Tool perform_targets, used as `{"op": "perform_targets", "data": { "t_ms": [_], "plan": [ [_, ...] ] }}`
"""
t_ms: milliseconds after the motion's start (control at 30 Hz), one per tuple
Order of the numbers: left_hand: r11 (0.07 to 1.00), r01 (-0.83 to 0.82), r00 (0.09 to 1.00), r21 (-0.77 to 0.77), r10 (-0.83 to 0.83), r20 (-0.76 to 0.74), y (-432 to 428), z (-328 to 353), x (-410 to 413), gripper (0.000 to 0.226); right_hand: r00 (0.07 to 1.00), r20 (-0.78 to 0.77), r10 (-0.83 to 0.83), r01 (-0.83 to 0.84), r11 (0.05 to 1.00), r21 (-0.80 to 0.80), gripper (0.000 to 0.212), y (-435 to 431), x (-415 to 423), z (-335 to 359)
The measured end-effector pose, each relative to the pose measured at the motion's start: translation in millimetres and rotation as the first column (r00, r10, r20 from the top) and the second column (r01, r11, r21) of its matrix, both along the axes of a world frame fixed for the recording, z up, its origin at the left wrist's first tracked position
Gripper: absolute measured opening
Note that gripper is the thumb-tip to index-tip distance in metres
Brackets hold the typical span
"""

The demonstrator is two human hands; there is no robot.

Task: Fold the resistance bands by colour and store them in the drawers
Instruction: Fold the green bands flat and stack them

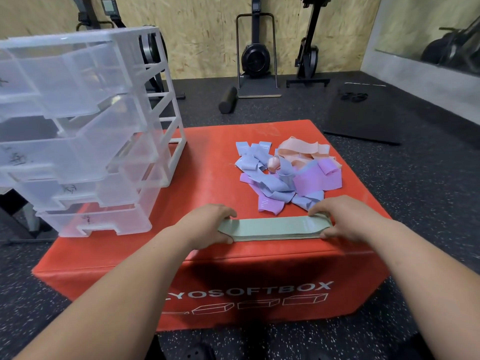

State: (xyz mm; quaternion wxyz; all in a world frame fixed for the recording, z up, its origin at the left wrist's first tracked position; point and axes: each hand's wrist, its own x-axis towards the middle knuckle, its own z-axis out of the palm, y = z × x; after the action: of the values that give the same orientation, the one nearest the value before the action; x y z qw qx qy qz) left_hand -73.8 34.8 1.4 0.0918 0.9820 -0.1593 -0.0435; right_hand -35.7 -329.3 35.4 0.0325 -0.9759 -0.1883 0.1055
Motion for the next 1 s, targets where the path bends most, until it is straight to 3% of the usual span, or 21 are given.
{"op": "perform_targets", "data": {
  "t_ms": [333, 500, 633, 733, 900, 1000],
  "plan": [
    [1.0, 0.016, 0.999, 0.027, -0.015, -0.04, -2.3, 5.4, 5.7, 0.083, 0.998, -0.055, 0.009, -0.01, 1.0, -0.021, 0.082, 2.8, 12.6, -2.7],
    [0.998, 0.014, 0.999, -0.066, -0.016, -0.04, -5.6, 15.4, 22.8, 0.081, 0.999, -0.051, 0.003, 0.008, 0.975, 0.223, 0.082, 16.1, 29.0, 8.5],
    [0.992, 0.006, 1.0, -0.127, -0.004, 0.016, -9.1, 18.2, 47.5, 0.081, 0.998, 0.069, -0.016, 0.0, 0.972, 0.233, 0.092, 43.7, 65.2, 6.3],
    [0.985, -0.01, 0.998, -0.174, 0.019, 0.053, -11.3, 15.8, 67.7, 0.076, 0.992, 0.083, -0.096, 0.076, 0.973, 0.218, 0.096, 64.8, 101.6, -1.0],
    [0.973, -0.025, 0.997, -0.229, 0.041, 0.068, -8.6, 6.6, 97.6, 0.074, 0.919, 0.046, -0.39, 0.37, 0.899, 0.232, 0.114, 67.2, 156.2, -18.9],
    [0.968, -0.026, 0.995, -0.248, 0.048, 0.086, -6.2, 5.1, 114.6, 0.07, 0.958, -0.068, -0.278, 0.286, 0.944, 0.163, 0.113, 83.0, 172.0, -30.1]
  ]
}}
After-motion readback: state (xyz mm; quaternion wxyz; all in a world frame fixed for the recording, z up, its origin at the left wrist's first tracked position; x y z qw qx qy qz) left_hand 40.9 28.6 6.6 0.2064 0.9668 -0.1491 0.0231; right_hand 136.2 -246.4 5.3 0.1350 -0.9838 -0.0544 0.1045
